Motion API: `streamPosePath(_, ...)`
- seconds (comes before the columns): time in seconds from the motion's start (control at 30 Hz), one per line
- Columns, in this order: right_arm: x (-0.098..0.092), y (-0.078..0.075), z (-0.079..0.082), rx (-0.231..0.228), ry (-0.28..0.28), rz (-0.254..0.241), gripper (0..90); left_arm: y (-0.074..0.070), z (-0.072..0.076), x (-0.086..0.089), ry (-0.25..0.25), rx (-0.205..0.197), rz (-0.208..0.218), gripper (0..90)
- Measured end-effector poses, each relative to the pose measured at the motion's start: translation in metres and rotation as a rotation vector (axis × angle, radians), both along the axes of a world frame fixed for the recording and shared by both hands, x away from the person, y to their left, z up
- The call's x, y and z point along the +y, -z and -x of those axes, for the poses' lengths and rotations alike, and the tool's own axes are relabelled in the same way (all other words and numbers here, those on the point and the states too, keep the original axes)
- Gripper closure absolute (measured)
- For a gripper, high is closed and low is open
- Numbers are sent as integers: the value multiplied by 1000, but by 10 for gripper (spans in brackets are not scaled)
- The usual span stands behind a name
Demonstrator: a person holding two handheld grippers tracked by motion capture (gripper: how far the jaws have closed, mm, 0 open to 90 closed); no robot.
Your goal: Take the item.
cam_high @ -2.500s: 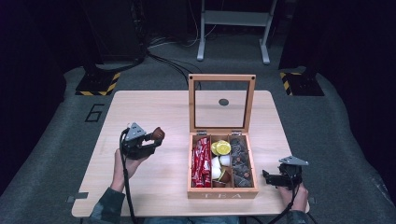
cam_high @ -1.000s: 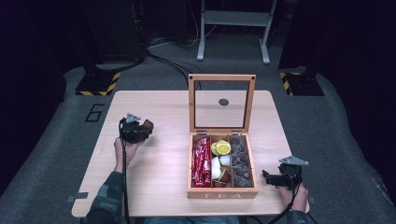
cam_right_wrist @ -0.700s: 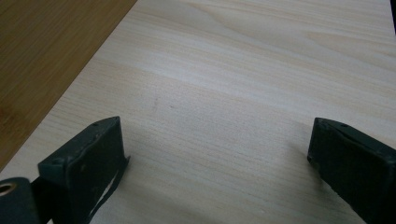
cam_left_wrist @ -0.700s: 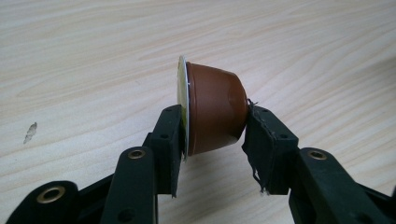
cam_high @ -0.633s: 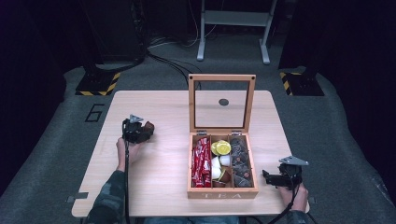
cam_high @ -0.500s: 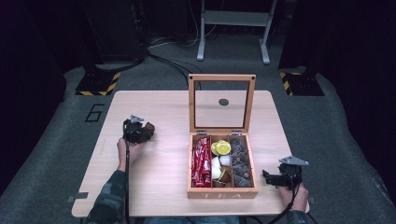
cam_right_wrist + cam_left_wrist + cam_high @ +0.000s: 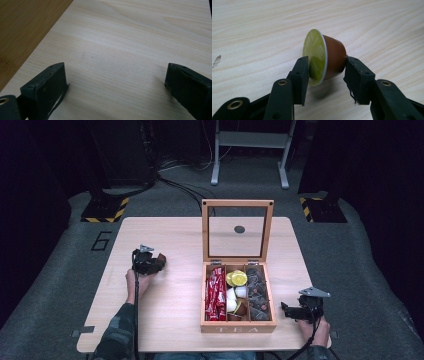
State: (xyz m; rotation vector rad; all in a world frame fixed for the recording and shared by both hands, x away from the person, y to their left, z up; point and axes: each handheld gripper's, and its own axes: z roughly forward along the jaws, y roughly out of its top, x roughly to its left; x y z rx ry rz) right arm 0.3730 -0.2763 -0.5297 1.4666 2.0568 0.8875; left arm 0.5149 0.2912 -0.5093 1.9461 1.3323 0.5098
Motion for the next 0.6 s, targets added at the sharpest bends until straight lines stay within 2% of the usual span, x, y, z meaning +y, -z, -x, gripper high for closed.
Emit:
streamPosePath(0.13,0,0,0,0,0,0,32,1,1,-1,6,9,-2,505)
streamPosePath(0.4,0,0,0,0,0,0,32,-3,7,1,-13,8,17,380)
streamPosePath(0.53,0,0,0,1,-2,-1,32,-6,13,2,-13,-6,43,288)
streamPosePath(0.6,0,0,0,1,-4,2,32,-11,16,4,-6,2,51,257)
